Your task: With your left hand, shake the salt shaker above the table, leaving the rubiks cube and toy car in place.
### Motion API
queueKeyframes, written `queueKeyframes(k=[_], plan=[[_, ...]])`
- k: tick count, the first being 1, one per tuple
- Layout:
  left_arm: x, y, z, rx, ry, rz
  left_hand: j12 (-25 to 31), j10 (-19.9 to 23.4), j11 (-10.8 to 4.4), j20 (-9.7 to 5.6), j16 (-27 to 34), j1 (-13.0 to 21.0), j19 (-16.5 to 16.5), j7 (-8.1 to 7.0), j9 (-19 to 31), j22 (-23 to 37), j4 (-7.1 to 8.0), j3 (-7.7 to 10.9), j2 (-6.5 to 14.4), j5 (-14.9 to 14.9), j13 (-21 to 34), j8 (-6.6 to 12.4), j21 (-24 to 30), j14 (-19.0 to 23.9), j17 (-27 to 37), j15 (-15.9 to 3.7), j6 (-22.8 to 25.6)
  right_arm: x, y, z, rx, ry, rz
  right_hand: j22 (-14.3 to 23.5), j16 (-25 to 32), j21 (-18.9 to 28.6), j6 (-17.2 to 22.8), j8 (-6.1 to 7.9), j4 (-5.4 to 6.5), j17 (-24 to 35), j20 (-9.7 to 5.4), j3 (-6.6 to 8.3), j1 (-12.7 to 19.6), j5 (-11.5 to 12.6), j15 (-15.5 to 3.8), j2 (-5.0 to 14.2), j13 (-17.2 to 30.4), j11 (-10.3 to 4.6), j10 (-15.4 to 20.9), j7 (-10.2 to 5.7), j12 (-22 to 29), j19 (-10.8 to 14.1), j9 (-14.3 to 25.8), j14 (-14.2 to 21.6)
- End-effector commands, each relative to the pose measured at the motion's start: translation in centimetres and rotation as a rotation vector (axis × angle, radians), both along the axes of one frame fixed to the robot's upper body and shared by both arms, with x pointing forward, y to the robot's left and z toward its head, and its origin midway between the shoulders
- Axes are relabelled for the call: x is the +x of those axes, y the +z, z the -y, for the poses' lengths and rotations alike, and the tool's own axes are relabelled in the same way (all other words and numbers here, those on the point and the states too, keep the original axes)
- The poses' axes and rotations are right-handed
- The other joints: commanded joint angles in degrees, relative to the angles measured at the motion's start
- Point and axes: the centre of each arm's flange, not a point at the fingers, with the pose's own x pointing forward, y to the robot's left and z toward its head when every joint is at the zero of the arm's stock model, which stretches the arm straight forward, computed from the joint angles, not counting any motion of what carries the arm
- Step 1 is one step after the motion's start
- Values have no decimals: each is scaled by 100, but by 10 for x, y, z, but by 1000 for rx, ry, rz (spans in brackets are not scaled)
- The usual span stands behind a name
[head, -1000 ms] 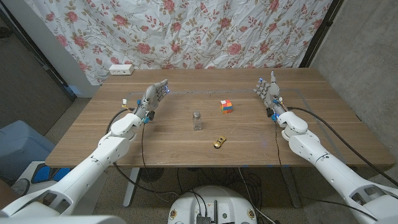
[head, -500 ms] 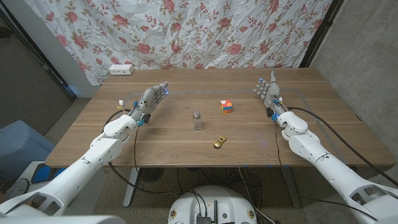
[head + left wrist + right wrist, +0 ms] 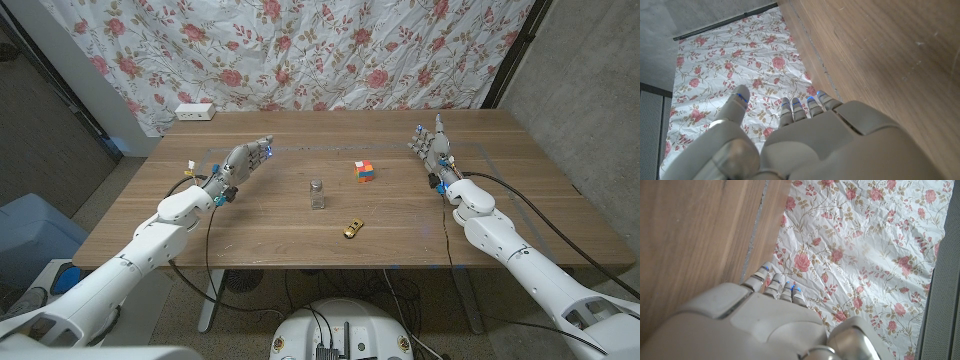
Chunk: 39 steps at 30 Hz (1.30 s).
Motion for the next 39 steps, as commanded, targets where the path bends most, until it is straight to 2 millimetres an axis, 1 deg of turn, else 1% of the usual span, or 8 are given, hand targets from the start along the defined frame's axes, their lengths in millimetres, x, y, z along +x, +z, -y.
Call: queueKeyframes(k=[1,6,8,14,20,33,36,39], plan=[[-11,-1,4,85,-84,-14,-32,-31,-26,-151,22,106,-65,-16,32,7,-17,24,-27,29,11,-9,-1,-61,9,-236,-39,0,0,0,0,0,0,28,23,35,1,21,31,29,-9,-8,-2,42,-204,584,20,-8,-31,45,41,35,19,-33],[-15,-2,3,111,-97,-12,-39,-62,-32,-143,21,176,-101,-24,32,6,-16,39,-62,33,11,-14,-3,-78,11,-240,-64,0,0,0,0,0,0,29,21,35,-3,19,31,29,-10,-8,-2,42,-209,584,20,-3,-32,45,40,37,19,-40],[-17,-2,1,128,-100,-7,-37,-79,-41,-131,15,255,-255,-37,33,6,-15,59,-99,31,12,-19,-40,-114,12,-226,-92,0,0,0,0,0,0,28,23,35,-3,19,32,29,-9,-8,-2,43,-201,584,20,-4,-36,45,39,37,19,-35],[-20,-6,-2,150,-118,-11,-58,-193,-52,-100,-8,411,-426,-57,34,10,-10,99,-164,13,14,-35,-39,-271,15,-189,-177,0,0,0,0,0,0,29,22,36,0,21,32,29,-9,-8,-2,42,-205,584,20,-6,-32,47,40,37,19,-35],[-24,-9,-5,179,-134,-6,-61,-268,-55,-44,12,536,-630,-56,34,11,-7,131,-216,4,15,-51,-52,-296,16,-190,-266,0,0,0,0,0,0,29,22,37,-1,20,32,29,-8,-8,-3,42,-209,584,20,-9,-37,45,38,41,19,-37],[-35,-23,4,227,-157,39,-53,-317,-85,-63,15,656,-684,-99,34,10,-5,153,-283,15,15,-78,-19,-335,16,-232,-396,0,0,0,0,0,0,29,24,36,-4,19,32,29,-10,-8,-2,43,-203,585,20,-8,-27,47,42,38,19,-32],[-36,-30,7,178,-175,12,-51,-322,-98,-62,17,679,-687,-104,34,10,-4,157,-300,18,15,-69,-12,-339,16,-242,-391,0,0,0,0,0,0,29,25,35,-2,20,32,28,-10,-8,-2,43,-200,584,20,-6,-32,51,41,37,19,-28],[-38,-30,10,230,-168,51,-48,-324,-101,-77,20,697,-692,-99,34,10,-4,159,-312,21,15,-62,-9,-340,16,-241,-382,0,0,0,0,0,0,29,24,35,-5,18,31,28,-9,-8,-2,43,-201,584,20,-3,-29,51,41,37,19,-31]])
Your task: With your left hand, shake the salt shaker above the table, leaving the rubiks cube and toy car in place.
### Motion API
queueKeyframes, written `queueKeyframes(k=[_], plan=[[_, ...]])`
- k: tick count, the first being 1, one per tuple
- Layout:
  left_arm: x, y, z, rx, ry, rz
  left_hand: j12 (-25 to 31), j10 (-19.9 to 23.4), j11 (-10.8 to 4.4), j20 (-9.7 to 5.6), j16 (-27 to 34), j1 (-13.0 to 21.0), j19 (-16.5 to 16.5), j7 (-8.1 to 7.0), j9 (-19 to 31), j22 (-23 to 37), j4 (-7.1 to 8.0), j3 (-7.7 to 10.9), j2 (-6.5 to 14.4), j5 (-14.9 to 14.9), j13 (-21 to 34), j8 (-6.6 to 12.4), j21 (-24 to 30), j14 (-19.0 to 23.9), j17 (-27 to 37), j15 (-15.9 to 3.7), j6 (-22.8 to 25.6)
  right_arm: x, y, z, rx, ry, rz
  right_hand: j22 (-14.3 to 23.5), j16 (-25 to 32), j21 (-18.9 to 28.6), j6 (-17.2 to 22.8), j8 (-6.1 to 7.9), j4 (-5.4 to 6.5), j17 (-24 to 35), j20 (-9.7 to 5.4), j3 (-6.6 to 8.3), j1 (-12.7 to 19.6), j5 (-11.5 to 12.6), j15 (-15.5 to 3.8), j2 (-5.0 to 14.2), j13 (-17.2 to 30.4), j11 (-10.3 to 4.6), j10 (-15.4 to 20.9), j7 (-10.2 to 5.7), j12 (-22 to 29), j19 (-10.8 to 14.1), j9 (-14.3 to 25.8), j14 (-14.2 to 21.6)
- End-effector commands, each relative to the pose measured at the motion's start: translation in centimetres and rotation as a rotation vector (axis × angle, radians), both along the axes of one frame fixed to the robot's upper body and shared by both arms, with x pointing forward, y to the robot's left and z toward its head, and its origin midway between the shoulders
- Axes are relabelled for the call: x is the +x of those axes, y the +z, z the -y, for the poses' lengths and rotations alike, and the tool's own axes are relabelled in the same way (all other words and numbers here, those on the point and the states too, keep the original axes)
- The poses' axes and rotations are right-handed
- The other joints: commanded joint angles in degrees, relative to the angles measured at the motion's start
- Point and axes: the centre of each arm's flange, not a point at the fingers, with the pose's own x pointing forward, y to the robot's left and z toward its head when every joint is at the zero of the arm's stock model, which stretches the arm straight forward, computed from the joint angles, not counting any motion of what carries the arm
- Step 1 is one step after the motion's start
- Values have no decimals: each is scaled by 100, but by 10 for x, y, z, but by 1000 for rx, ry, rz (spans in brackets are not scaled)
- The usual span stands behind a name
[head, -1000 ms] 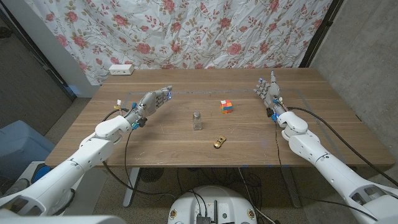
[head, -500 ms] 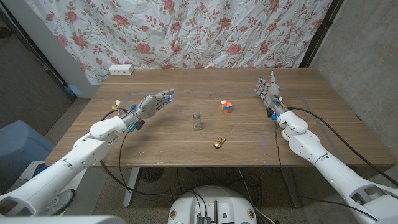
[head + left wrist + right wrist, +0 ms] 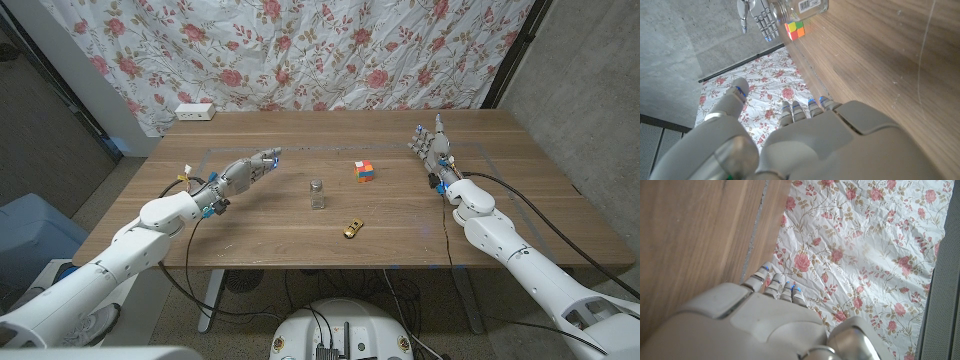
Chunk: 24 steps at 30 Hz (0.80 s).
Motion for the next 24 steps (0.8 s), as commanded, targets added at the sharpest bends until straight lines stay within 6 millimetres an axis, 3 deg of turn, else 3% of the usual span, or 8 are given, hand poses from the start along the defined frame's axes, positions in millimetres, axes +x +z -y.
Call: queueKeyframes(k=[1,24], plan=[[-11,-9,12,67,-42,69,2,-17,-21,-47,20,73,-71,-10,6,9,-4,31,-20,22,17,9,36,-34,18,-266,-3,0,0,0,0,0,0,29,23,35,-4,19,31,29,-8,-8,-2,43,-203,584,20,-4,-32,48,41,37,20,-33],[-8,-27,45,160,-54,161,17,-68,-16,-67,27,247,-187,-10,6,9,1,41,-163,40,18,-10,47,-115,19,-261,-166,0,0,0,0,0,0,29,22,36,-3,19,31,29,-11,-8,-2,43,-205,584,21,-6,-29,50,42,39,20,-35]])
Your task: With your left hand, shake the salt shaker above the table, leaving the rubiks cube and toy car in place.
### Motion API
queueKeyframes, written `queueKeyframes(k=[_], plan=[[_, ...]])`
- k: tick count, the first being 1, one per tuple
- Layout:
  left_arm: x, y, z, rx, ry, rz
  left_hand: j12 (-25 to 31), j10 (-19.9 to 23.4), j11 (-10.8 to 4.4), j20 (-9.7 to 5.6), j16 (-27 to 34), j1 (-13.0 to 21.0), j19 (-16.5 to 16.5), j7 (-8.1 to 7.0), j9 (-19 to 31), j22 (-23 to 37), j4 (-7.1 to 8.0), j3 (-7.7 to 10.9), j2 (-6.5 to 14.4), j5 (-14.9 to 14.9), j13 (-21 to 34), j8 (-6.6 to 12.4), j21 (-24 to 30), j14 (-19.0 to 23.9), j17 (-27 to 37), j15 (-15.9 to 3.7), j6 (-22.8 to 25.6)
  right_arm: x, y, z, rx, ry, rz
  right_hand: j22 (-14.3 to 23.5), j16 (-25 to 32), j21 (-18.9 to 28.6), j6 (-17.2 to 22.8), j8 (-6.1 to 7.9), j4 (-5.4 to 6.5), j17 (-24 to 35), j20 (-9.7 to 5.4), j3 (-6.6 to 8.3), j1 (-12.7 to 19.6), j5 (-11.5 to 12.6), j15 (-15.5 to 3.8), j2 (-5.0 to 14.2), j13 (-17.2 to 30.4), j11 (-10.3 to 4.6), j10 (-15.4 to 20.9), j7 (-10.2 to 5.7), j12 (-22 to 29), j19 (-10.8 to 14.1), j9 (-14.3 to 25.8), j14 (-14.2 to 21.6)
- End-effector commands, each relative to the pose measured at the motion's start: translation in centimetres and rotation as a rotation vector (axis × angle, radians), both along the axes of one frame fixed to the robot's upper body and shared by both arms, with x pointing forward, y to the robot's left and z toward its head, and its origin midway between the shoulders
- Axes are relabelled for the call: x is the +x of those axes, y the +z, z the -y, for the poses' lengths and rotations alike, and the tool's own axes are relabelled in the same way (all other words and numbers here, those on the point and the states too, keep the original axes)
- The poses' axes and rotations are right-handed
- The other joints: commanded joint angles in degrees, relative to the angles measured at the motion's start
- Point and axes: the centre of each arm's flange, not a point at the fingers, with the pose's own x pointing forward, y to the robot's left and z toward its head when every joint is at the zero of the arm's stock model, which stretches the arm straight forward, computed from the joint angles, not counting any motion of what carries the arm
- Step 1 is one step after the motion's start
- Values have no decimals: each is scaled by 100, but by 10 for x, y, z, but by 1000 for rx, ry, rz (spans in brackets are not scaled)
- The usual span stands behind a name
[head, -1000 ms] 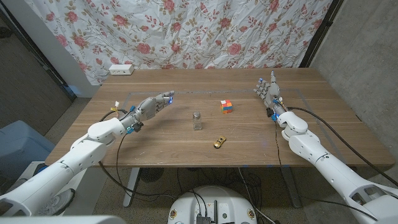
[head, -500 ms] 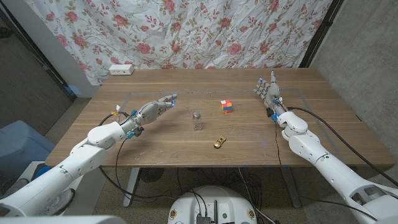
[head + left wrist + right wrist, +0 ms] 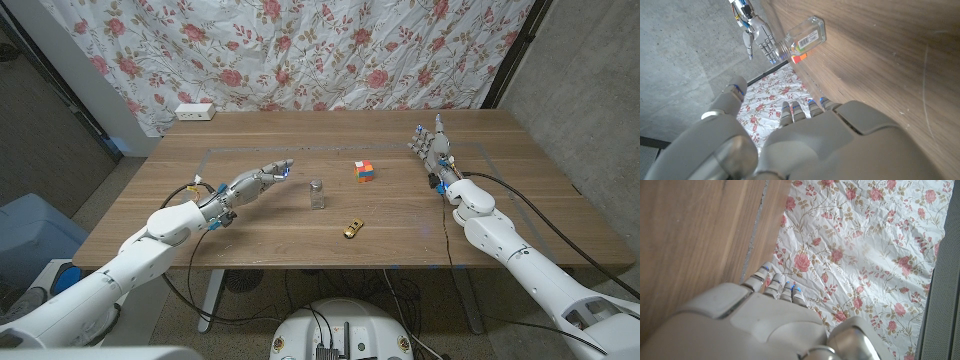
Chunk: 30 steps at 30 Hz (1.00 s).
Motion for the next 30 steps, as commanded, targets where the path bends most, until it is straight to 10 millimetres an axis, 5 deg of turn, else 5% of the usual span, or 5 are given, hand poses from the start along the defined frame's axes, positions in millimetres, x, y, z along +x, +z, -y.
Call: queueKeyframes(k=[1,30], plan=[[3,-8,19,27,3,50,19,7,-26,-101,31,104,-35,6,7,9,1,40,-22,41,19,-14,36,-24,20,-284,-86,0,0,0,0,0,0,30,22,35,-3,19,32,29,-10,-8,-2,43,-205,584,21,-4,-26,49,43,37,20,-36],[21,-22,49,46,36,41,100,293,72,40,123,381,76,201,3,10,7,12,-281,56,17,78,78,384,18,-272,-4,0,0,0,0,0,0,30,25,36,-4,19,32,29,-8,-8,-2,43,-194,585,20,-3,-41,46,37,38,20,-30]])
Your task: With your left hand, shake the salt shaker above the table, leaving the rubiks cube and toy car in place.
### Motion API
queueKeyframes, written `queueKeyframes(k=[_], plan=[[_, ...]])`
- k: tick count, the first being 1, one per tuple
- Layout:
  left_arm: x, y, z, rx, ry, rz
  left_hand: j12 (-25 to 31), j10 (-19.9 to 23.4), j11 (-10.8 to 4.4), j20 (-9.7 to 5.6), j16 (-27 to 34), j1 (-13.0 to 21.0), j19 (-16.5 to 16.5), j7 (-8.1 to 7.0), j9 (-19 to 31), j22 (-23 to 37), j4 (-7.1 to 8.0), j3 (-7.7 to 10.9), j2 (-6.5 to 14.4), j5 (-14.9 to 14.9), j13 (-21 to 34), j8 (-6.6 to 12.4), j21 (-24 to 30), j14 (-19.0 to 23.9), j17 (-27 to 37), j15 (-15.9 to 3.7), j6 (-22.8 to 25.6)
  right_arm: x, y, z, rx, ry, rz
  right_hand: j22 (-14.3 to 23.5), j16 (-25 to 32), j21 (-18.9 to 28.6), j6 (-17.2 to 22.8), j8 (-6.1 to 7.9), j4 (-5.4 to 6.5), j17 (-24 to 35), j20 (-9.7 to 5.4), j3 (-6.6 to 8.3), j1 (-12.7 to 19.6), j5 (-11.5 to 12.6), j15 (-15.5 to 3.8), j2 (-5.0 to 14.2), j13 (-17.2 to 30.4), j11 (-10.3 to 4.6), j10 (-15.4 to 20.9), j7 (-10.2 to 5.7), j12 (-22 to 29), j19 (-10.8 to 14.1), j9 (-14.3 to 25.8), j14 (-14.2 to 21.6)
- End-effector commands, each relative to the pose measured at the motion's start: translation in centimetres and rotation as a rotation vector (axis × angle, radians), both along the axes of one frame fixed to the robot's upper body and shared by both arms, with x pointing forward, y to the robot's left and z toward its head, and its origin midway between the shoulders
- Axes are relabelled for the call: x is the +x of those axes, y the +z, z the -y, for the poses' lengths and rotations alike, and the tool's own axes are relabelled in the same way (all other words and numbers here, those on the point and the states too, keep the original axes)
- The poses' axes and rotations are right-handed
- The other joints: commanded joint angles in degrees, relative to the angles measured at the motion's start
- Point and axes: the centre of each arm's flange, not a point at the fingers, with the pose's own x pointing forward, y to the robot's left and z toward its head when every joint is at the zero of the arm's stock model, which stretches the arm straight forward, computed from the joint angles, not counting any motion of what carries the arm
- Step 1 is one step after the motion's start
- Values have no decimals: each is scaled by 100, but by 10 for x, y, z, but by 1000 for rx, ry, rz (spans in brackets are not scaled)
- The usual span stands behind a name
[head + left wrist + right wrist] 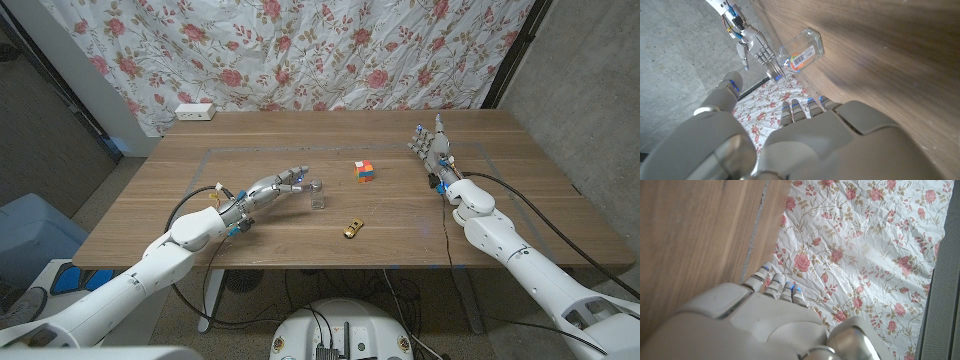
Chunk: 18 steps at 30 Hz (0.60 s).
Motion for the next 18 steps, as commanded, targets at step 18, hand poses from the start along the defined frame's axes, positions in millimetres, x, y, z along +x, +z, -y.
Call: queueKeyframes(k=[18], plan=[[19,-9,28,54,58,7,126,616,12,-7,76,495,275,158,15,7,11,-11,-172,-4,14,194,79,577,12,-403,479,0,0,0,0,0,0,30,22,36,-4,19,32,29,-10,-8,-2,43,-206,585,21,-6,-35,47,40,38,20,-38]])
